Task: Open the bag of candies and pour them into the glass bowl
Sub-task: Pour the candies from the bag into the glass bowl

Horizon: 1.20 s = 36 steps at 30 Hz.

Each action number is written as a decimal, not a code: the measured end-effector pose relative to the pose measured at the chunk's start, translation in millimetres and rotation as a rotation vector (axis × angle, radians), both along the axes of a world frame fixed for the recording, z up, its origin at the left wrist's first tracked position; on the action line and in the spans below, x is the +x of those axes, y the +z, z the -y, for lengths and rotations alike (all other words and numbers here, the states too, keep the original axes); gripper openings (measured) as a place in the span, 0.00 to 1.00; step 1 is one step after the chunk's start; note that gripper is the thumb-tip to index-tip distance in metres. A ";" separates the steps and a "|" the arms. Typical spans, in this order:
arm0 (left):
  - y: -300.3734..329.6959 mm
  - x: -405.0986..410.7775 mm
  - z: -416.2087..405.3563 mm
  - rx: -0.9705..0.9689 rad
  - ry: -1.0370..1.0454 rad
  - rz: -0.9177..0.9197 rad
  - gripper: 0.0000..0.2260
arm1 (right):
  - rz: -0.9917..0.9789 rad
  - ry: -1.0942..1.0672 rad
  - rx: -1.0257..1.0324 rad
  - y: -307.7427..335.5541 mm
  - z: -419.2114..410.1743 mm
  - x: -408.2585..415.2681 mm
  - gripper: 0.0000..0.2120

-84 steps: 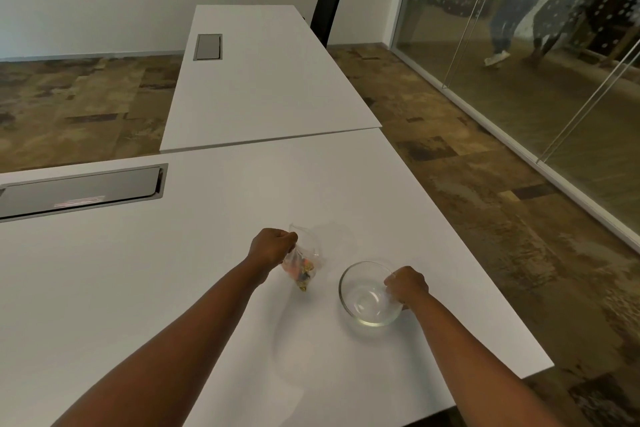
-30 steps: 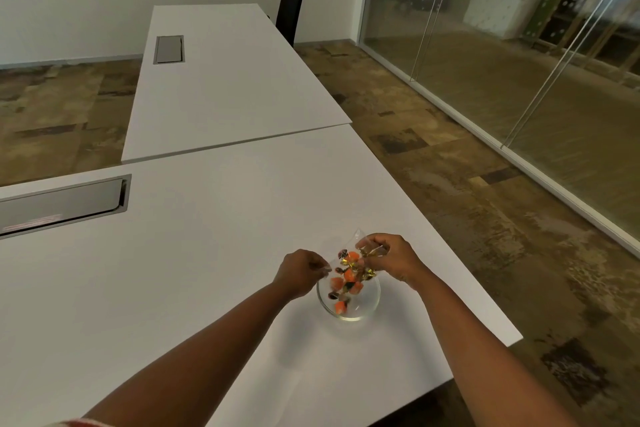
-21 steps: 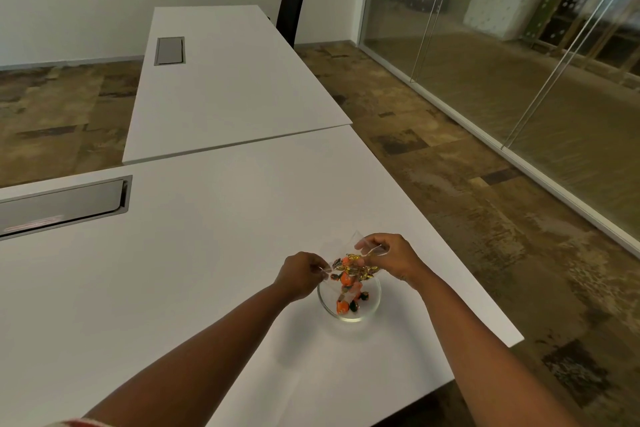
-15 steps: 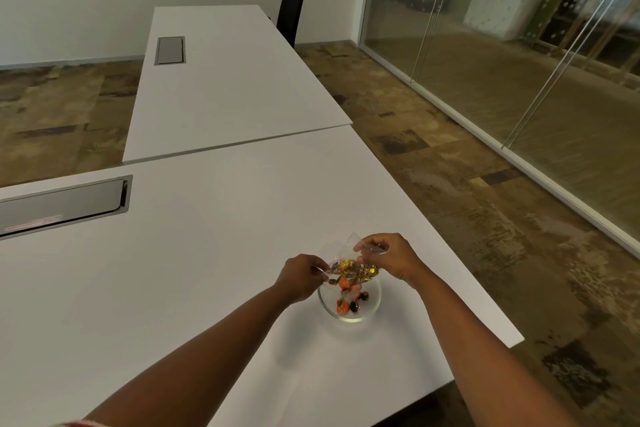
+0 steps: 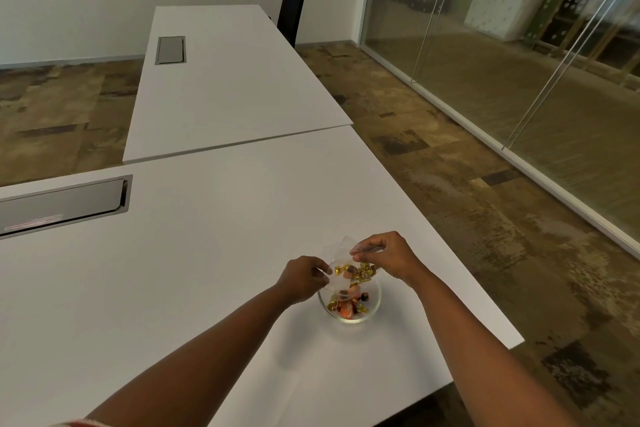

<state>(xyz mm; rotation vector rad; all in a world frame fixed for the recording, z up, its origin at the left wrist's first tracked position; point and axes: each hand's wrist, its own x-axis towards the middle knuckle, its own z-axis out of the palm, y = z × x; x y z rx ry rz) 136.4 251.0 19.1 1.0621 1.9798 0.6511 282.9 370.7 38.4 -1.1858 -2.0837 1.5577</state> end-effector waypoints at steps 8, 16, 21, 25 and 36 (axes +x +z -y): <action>0.8 -0.8 -0.9 0.019 -0.006 0.015 0.10 | 0.003 -0.001 0.010 2.4 -2.0 -0.4 0.12; -0.5 -3.9 -0.3 0.021 0.007 0.005 0.10 | -0.038 0.010 -0.097 3.7 -5.0 0.2 0.14; -1.1 -4.5 0.0 0.017 0.004 0.001 0.10 | -0.030 -0.008 -0.066 -0.8 -3.4 1.7 0.12; -2.0 -4.5 0.2 0.017 0.001 0.008 0.10 | -0.017 -0.007 -0.056 -0.4 -3.0 -0.8 0.12; -2.4 -7.1 -2.9 0.038 0.023 0.057 0.09 | -0.059 -0.023 -0.168 4.3 -3.5 0.4 0.09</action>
